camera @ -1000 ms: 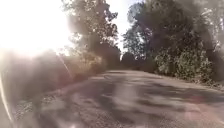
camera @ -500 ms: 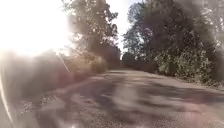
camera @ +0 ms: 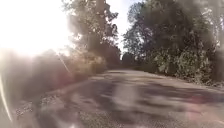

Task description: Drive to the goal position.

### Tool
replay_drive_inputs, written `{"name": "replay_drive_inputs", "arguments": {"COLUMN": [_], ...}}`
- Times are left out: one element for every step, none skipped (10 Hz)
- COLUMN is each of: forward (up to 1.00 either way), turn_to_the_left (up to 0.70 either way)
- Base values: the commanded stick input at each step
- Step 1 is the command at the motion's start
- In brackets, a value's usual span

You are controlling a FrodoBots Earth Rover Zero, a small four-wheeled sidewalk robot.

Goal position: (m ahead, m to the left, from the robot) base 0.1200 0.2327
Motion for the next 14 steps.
{"name": "replay_drive_inputs", "arguments": {"forward": [0.06,0.06,0.06,0.05,0.06,0.06,0.05,0.06,0.06,0.06,0.05,0.06,0.05,0.05], "turn_to_the_left": [0.0,0.0,0.0,0.0,0.0,0.0,0.0,0.0,0.0,0.0,0.0,0.0,0.0,0.0]}}
